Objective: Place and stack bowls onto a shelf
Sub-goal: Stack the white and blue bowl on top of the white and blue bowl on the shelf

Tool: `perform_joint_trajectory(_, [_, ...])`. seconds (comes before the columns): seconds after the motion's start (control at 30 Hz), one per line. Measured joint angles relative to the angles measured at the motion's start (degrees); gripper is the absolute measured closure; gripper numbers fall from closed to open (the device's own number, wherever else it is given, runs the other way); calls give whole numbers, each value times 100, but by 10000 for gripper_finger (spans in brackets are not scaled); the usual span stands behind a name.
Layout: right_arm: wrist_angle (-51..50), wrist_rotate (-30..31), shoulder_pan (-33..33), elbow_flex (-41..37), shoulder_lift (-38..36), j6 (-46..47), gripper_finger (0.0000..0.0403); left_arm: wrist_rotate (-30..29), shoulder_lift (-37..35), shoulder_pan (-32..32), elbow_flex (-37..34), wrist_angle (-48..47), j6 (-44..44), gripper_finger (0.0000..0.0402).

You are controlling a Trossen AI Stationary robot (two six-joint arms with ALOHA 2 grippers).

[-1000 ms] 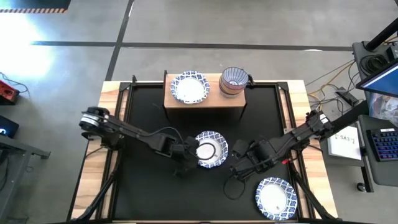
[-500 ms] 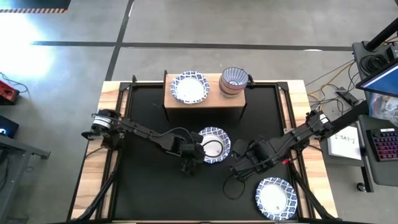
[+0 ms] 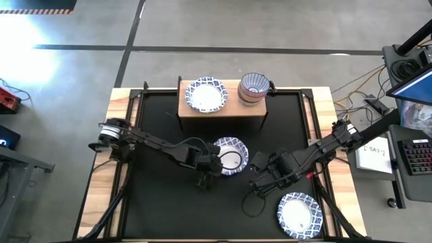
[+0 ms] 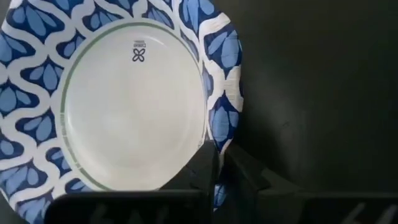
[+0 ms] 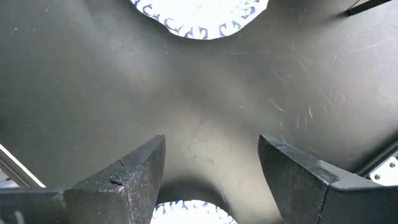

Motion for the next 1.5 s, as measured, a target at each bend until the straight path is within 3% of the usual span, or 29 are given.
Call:
perform_joint_trajectory(0.23, [-4,-38,0,0,0,17,169,97,-422,-62,-6,-104,-256,400])
perform_joint_trajectory(0.6, [-13,-151,0,0,1,-55,170,9,-1888,-214,-7,-173,-386,400])
perform_joint_trajectory(0.9, [-15,-157,0,-1,2,-58,170,-1190,-3033,-210,112,-427,230,400])
perform_joint_trajectory(1.03, [-13,-158,0,-2,2,-61,170,-2433,-3277,-170,335,-874,723,400])
perform_joint_trajectory(1.13, [-9,-157,0,-2,2,-62,170,-2943,-3266,100,413,-1199,979,400])
perform_joint_trajectory(1.4, [2,-157,0,0,2,117,170,-2597,-2915,1696,378,-1587,914,400])
perform_joint_trajectory(1.5, [3,-157,21,-2,2,214,170,-2030,-2893,2127,378,-1510,847,400])
